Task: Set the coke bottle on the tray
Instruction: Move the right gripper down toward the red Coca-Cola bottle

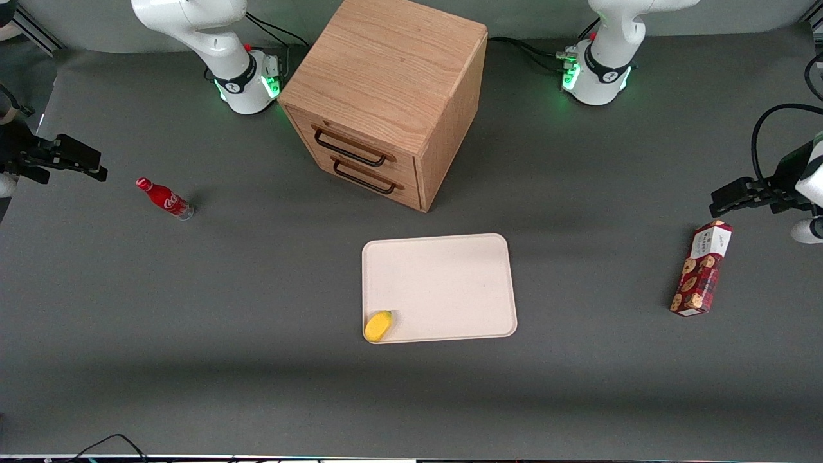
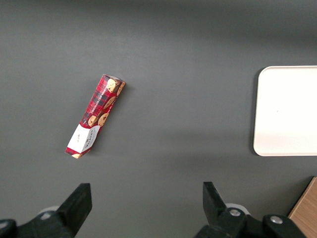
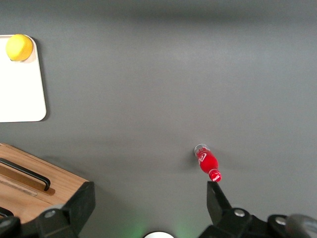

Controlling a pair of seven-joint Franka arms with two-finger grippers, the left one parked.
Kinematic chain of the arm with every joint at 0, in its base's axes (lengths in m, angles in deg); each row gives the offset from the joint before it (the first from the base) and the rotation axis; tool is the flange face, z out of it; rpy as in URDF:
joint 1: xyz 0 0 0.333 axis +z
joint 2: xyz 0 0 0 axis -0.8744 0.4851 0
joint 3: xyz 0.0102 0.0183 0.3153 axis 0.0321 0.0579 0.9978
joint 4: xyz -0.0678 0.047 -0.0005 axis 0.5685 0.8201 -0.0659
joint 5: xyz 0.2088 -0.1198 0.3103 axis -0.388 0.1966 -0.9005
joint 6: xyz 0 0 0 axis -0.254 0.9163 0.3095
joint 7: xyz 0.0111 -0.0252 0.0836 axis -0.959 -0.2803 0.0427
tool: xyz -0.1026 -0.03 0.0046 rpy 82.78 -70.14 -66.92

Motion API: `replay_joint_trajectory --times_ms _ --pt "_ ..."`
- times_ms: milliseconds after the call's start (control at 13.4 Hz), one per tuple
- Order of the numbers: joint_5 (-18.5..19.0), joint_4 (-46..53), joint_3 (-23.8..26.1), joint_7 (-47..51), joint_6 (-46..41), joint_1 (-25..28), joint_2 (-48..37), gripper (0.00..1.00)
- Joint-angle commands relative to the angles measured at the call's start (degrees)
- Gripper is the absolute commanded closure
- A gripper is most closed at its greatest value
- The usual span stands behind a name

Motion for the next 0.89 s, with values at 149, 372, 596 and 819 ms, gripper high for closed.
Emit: replay_joint_trajectory --times_ms 149,372,596,819 --pt "-1.01 0.87 -0.58 0.60 -1.60 -0.72 -0.12 0.00" --pt "-0.05 -2.98 -1.20 -4.21 -2.22 -2.21 -2.65 0.00" --pt "3.47 -19.19 -5.05 -8.17 3.72 -2.04 -10.54 0.00" --pt "6.02 -42.48 -9.88 -10.65 22.59 -2.13 -17.68 0.00"
